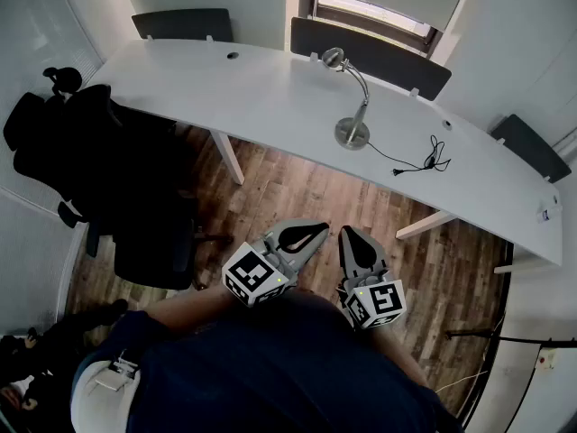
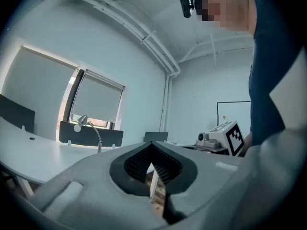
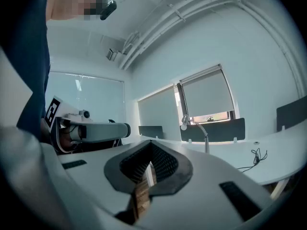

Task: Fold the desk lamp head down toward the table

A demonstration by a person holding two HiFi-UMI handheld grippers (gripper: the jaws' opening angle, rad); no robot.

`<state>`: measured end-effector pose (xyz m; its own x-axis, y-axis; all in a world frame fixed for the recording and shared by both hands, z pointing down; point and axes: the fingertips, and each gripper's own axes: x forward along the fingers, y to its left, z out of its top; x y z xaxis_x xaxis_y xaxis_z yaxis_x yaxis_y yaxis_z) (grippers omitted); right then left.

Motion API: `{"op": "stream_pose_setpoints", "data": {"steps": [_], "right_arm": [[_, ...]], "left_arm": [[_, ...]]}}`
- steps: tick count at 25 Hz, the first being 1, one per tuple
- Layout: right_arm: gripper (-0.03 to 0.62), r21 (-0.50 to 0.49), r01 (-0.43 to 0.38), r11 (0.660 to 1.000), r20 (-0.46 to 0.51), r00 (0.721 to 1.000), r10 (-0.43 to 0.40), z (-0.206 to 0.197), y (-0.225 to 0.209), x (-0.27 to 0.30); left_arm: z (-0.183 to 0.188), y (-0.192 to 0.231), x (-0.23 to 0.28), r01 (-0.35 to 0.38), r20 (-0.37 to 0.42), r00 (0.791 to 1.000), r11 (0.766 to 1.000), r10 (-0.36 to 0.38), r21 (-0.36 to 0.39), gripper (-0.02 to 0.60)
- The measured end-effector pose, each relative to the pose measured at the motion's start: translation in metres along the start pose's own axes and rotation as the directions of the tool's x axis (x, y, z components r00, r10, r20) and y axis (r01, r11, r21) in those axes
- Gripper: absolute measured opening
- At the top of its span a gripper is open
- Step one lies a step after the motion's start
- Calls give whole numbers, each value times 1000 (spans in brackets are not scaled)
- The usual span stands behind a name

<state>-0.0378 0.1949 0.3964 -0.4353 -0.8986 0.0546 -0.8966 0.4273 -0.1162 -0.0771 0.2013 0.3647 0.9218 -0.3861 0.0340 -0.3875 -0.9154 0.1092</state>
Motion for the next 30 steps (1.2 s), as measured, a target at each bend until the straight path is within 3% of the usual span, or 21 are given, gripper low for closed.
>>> {"op": "stream_pose_setpoints", "data": {"steps": [15, 30], "right_arm": [[10, 4, -30, 1000, 11, 999, 30, 2, -6, -10], [11, 58, -54, 997, 7, 999, 54, -17, -42, -29]], "left_arm": [[-1, -10, 8, -28, 3, 1000, 1000, 28, 5, 5], [-17, -19, 36, -123, -14, 992, 992, 123, 17, 5]]}}
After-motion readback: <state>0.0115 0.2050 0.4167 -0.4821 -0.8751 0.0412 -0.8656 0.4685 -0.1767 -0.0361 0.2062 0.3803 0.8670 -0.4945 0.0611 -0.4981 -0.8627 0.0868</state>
